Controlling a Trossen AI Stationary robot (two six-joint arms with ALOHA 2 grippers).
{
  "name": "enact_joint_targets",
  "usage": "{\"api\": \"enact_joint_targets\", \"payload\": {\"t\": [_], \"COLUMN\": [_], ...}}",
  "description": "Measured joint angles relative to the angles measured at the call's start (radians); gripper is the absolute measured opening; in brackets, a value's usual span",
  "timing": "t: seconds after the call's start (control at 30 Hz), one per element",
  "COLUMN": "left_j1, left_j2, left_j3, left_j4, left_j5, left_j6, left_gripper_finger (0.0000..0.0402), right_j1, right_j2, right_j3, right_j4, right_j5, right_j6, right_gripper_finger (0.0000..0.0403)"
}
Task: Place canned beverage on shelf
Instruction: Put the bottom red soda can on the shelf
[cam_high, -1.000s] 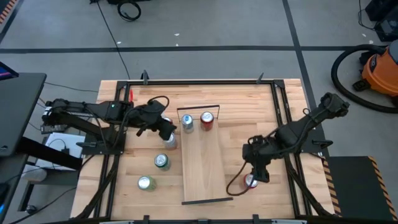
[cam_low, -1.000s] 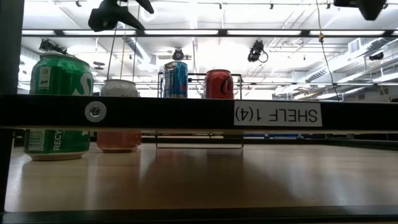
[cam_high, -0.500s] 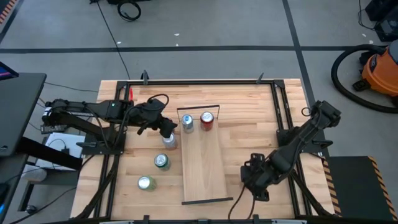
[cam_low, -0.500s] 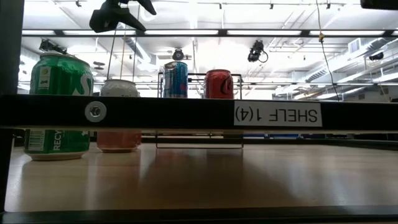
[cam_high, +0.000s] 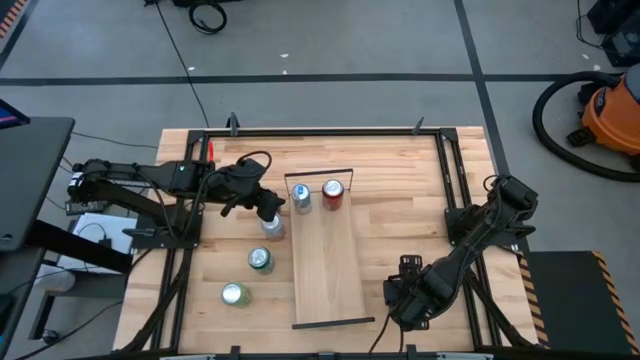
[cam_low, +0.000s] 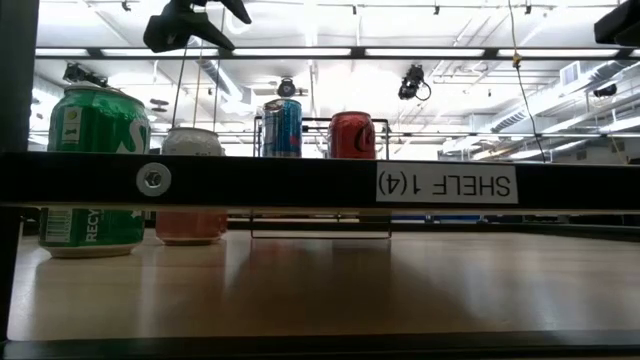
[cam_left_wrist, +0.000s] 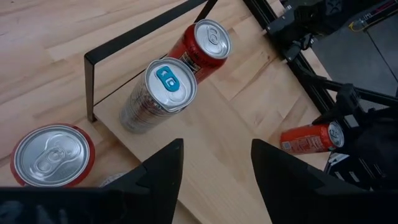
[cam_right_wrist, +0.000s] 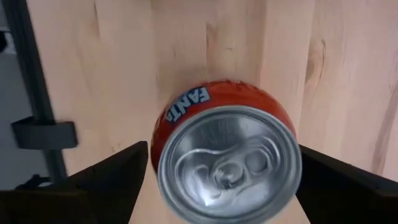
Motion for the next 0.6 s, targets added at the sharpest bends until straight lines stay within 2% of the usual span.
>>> {"api": "enact_joint_targets", "payload": {"t": [0.17,0.47,0.6], "left_j1": [0.0,0.0,0.0], "left_j2": [0.0,0.0,0.0], "left_j3": [0.0,0.0,0.0], "left_j4": [-0.002,-0.007,-0.009], "left_j5": [0.0,0.0,0.0], "left_j6": [0.0,0.003,0.003], "left_gripper_finger": [0.0199,0.0199,0.0199], "right_j1": [0.0,-0.015,-0.019], "right_j2": [0.024,0.052,0.052], "right_j3": [-0.001,-0.002,-0.002], "right_j4": [0.03,0.047,0.046], "right_j5": [0.032,0.016,0.013], "right_j6": [-0.034,-0.073,-0.081], "right_gripper_finger": [0.036,0.0322,0.0317]}}
